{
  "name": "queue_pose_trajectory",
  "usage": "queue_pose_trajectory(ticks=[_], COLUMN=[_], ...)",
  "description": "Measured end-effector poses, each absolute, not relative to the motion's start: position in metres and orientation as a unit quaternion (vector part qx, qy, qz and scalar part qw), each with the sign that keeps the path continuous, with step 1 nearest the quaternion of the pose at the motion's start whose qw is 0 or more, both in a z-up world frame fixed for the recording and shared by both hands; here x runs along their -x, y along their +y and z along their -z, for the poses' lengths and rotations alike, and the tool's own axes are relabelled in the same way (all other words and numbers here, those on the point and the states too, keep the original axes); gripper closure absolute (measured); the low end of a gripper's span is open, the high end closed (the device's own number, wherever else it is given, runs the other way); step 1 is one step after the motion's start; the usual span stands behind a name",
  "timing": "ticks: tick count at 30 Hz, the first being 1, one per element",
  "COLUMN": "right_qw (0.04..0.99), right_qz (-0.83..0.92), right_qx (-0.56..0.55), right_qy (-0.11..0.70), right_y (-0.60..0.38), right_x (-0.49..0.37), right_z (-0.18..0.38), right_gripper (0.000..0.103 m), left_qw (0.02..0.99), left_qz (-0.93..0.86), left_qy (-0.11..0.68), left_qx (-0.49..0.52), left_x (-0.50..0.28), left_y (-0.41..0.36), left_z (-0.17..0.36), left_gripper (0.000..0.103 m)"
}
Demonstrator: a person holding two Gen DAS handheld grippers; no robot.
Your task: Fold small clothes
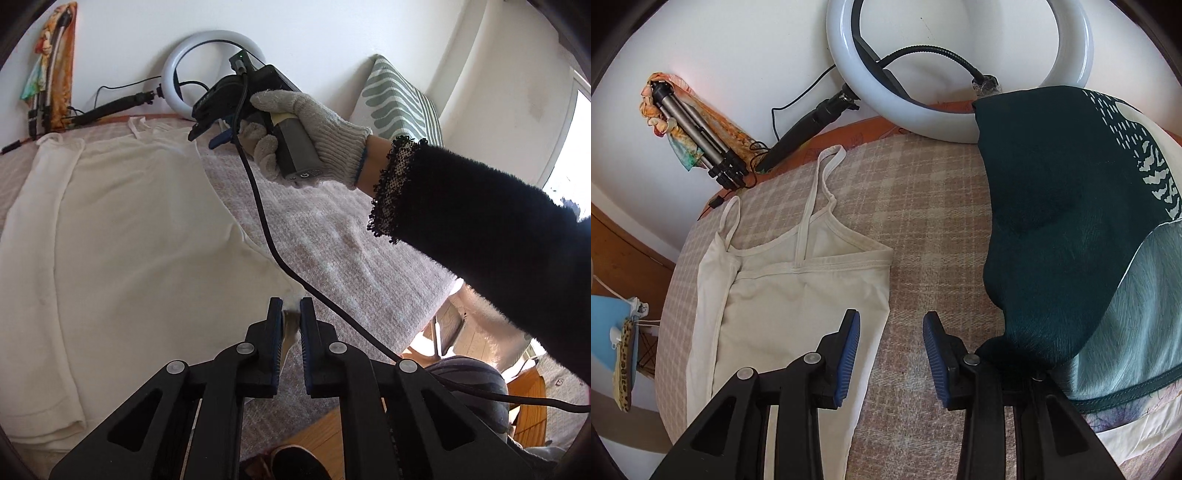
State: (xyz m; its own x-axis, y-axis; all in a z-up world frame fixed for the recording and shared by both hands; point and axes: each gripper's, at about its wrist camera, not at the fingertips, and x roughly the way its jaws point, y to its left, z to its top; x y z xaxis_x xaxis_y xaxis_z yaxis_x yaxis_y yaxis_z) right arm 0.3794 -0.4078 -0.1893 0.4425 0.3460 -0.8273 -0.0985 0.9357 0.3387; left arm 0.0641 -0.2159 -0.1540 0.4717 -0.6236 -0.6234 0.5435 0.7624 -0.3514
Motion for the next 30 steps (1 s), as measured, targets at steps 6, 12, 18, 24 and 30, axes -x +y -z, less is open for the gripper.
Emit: queue_pose_trajectory(ticks=[6,12,18,24,30], right_qw=[0.839,0.837,0.849,0.863,0.869], right_qz=[-0.141,-0.146,-0.131,-0.11,-0.102], right_qx=[-0.144,-0.134,-0.106,-0.051,0.004], right_qy=[0.505,0.51,0.501,0.49,0.485], right_y=[-0.404,-0.388,-0.376,-0.344,-0.296], right_x=[-0.392,-0.398,-0.393,-0.389,-0.387], right_z=[0.19,0.19,0.164,0.131,0.12], right_gripper=[0.066,0.099,0.101,0.101,0.101], left_qw=[0.856,0.858,0.858,0.861,0.865], left_qz=[0.339,0.334,0.332,0.33,0.317], left_qy=[0.383,0.377,0.368,0.352,0.345], left_qx=[0.076,0.098,0.136,0.159,0.177], left_x=[-0.063,-0.059,-0.053,-0.049,-0.045], left_y=[-0.21,-0.198,-0.185,-0.179,-0.167], left_z=[0.154,0.154,0.151,0.145,0.145], left_gripper=[0.095,0.095,0.096,0.096,0.096])
